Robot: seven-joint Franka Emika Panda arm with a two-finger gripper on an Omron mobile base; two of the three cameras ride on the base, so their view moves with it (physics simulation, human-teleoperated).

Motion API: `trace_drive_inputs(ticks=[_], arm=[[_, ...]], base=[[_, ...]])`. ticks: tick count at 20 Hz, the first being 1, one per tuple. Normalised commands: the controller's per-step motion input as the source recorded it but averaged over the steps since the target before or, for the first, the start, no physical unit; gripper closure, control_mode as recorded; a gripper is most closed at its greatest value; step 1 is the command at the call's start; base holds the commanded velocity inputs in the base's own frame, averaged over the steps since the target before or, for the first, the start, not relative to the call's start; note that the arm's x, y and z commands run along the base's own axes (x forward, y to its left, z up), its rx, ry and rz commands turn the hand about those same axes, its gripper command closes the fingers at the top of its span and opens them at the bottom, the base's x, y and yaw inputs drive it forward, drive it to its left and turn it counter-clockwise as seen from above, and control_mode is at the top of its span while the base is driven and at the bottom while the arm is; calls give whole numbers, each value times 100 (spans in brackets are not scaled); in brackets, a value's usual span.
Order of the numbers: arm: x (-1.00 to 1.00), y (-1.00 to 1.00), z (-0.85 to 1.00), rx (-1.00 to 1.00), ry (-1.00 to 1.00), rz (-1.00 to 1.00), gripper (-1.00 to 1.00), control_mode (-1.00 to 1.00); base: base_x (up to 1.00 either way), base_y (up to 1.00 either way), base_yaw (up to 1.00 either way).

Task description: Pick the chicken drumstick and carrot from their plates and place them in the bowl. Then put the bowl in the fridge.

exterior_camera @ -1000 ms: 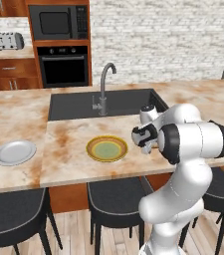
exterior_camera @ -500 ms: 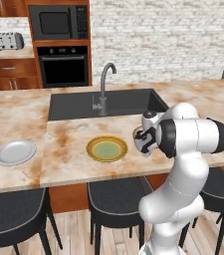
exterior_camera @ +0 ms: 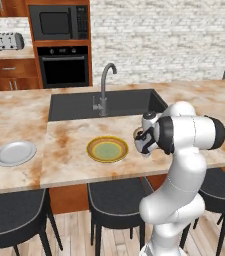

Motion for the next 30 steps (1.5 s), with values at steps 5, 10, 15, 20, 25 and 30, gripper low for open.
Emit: trace_drive_inputs(ticks=[5, 10, 15, 20, 25, 30], arm=[[2, -6, -8, 0, 0, 0, 100, -100], [7, -13, -7, 0, 0, 0, 100, -100], [0, -9, -2, 0, -7, 1, 100, -100], [-12, 0, 10, 0, -19, 3, 100, -100], [-34, 1, 25, -4, -28, 12, 100, -100], [-40, 4, 36, -10, -12, 18, 100, -100]], base=[[0, 0, 0], [0, 0, 0], [0, 0, 0], [0, 0, 0], [0, 0, 0], [0, 0, 0]])
